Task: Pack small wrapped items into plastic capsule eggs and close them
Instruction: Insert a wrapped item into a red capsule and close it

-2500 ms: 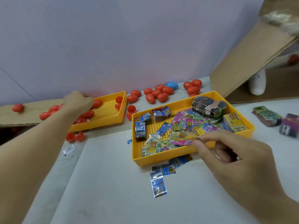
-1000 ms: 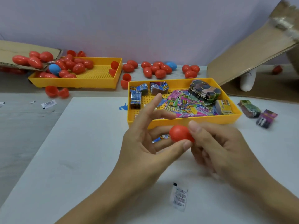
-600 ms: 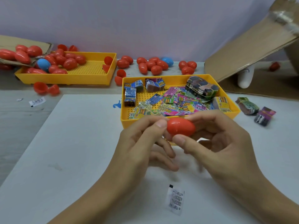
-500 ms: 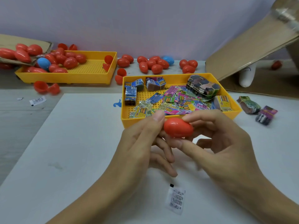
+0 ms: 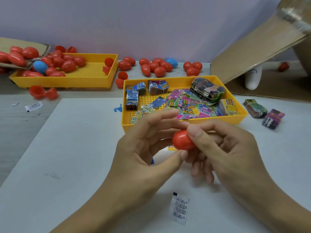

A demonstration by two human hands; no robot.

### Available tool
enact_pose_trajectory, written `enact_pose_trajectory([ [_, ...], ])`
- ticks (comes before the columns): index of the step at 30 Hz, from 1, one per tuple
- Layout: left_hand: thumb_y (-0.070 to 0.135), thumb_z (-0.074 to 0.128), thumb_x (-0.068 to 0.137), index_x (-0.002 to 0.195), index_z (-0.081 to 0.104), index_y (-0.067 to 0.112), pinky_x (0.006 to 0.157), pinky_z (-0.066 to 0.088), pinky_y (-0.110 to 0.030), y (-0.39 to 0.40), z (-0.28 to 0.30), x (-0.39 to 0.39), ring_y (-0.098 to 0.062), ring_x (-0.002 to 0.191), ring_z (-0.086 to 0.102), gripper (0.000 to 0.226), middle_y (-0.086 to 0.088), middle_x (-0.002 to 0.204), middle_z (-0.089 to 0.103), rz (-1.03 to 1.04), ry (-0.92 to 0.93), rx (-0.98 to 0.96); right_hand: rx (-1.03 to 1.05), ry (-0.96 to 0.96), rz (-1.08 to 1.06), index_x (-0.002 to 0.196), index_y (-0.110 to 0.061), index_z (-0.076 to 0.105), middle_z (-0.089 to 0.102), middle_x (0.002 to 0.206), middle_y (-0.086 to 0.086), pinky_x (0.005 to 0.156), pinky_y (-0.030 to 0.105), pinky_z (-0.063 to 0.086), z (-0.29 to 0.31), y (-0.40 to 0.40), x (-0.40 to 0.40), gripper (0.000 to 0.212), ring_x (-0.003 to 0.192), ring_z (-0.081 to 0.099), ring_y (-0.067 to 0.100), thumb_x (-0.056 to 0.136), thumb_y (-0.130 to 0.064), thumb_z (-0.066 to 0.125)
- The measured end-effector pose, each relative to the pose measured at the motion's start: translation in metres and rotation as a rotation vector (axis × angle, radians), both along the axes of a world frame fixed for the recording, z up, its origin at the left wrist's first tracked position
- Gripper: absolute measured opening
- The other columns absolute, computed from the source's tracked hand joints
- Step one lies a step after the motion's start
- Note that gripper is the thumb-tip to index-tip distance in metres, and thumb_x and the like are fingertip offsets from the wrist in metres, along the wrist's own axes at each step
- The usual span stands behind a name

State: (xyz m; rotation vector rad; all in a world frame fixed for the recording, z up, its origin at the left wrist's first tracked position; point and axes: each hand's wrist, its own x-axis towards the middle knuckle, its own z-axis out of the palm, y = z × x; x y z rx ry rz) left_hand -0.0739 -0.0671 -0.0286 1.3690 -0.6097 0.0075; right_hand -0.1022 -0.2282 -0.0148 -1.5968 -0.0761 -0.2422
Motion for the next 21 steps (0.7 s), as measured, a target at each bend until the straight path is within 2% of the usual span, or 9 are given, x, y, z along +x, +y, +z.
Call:
enact_pose_trajectory([
  [3, -0.007, 0.067, 0.080, 0.129, 0.052, 0.023, 0.091, 0.054, -0.032, -0.001, 0.000, 0.000, -0.026, 0.117, 0.064, 0.060, -0.003, 0.128, 0.065, 0.013, 0.026, -0.019, 0.032, -0.060, -0.028, 0.095, -0.021, 0.073, 0.074, 0.073, 0.010, 0.038, 0.024, 0.047, 0.002, 0.000, -0.001, 0.022, 0.052, 0.069, 0.025, 0.077, -0.035, 0.075],
  [5, 0.003, 0.069, 0.083, 0.125, 0.056, 0.022, 0.084, 0.057, -0.029, 0.000, 0.000, -0.002, -0.023, 0.112, 0.067, 0.048, 0.001, 0.124, 0.067, 0.072, 0.066, -0.022, 0.012, -0.089, -0.034, 0.102, -0.025, 0.071, 0.075, 0.083, 0.007, 0.042, 0.026, 0.050, 0.000, 0.000, -0.002, 0.028, 0.062, 0.071, 0.025, 0.076, -0.029, 0.079],
  [8, 0.032, 0.067, 0.085, 0.114, 0.066, 0.023, 0.066, 0.061, -0.031, 0.001, 0.002, -0.006, -0.025, 0.084, 0.073, 0.031, -0.003, 0.100, 0.069, 0.141, 0.150, 0.015, -0.112, -0.157, -0.027, 0.108, -0.031, 0.069, 0.073, 0.098, 0.000, 0.050, 0.029, 0.053, -0.003, 0.000, -0.002, 0.036, 0.078, 0.070, 0.021, 0.075, -0.027, 0.082],
  [10, 0.047, 0.060, 0.083, 0.108, 0.069, 0.025, 0.054, 0.058, -0.039, 0.001, 0.005, -0.004, -0.025, 0.067, 0.069, 0.035, -0.011, 0.086, 0.064, 0.101, 0.263, 0.026, -0.213, -0.226, -0.006, 0.106, -0.033, 0.070, 0.072, 0.105, -0.005, 0.055, 0.028, 0.054, -0.005, -0.001, -0.002, 0.035, 0.090, 0.069, 0.020, 0.077, -0.017, 0.080],
  [12, 0.055, 0.055, 0.081, 0.099, 0.072, 0.020, 0.046, 0.054, -0.038, 0.000, 0.007, -0.001, -0.023, 0.058, 0.060, 0.043, -0.013, 0.073, 0.058, 0.044, 0.374, -0.009, -0.262, -0.256, 0.023, 0.105, -0.032, 0.069, 0.071, 0.110, -0.007, 0.058, 0.025, 0.053, -0.006, -0.001, -0.001, 0.040, 0.097, 0.068, 0.021, 0.076, -0.005, 0.077],
  [15, 0.049, 0.061, 0.087, 0.088, 0.073, 0.015, 0.043, 0.051, -0.033, -0.001, 0.006, 0.001, -0.022, 0.049, 0.055, 0.036, -0.010, 0.061, 0.056, 0.055, 0.379, 0.016, -0.274, -0.265, 0.082, 0.101, -0.029, 0.069, 0.071, 0.113, -0.008, 0.063, 0.023, 0.052, -0.009, -0.003, -0.001, 0.044, 0.104, 0.067, 0.020, 0.077, 0.008, 0.067],
  [18, 0.029, 0.070, 0.087, 0.090, 0.074, 0.016, 0.050, 0.056, -0.033, 0.000, 0.006, -0.002, -0.021, 0.055, 0.061, 0.015, -0.012, 0.067, 0.063, 0.093, 0.275, -0.003, -0.201, -0.233, 0.089, 0.098, -0.028, 0.070, 0.072, 0.111, -0.004, 0.064, 0.025, 0.054, -0.007, -0.004, -0.002, 0.042, 0.104, 0.068, 0.020, 0.079, 0.009, 0.059],
  [20, 0.024, 0.076, 0.081, 0.093, 0.074, 0.017, 0.058, 0.058, -0.027, 0.000, 0.007, -0.002, -0.021, 0.064, 0.069, 0.014, -0.005, 0.078, 0.072, 0.113, 0.213, -0.003, -0.083, -0.160, 0.038, 0.098, -0.024, 0.071, 0.073, 0.098, -0.001, 0.054, 0.028, 0.054, -0.005, -0.005, -0.001, 0.027, 0.084, 0.070, 0.016, 0.083, -0.004, 0.062],
  [21, 0.020, 0.077, 0.079, 0.094, 0.074, 0.018, 0.060, 0.057, -0.023, 0.000, 0.006, -0.002, -0.022, 0.068, 0.071, 0.015, -0.005, 0.083, 0.074, 0.128, 0.199, 0.002, -0.041, -0.114, 0.013, 0.097, -0.024, 0.072, 0.073, 0.088, 0.000, 0.048, 0.029, 0.052, -0.004, -0.005, -0.001, 0.015, 0.070, 0.067, 0.015, 0.084, -0.018, 0.065],
])
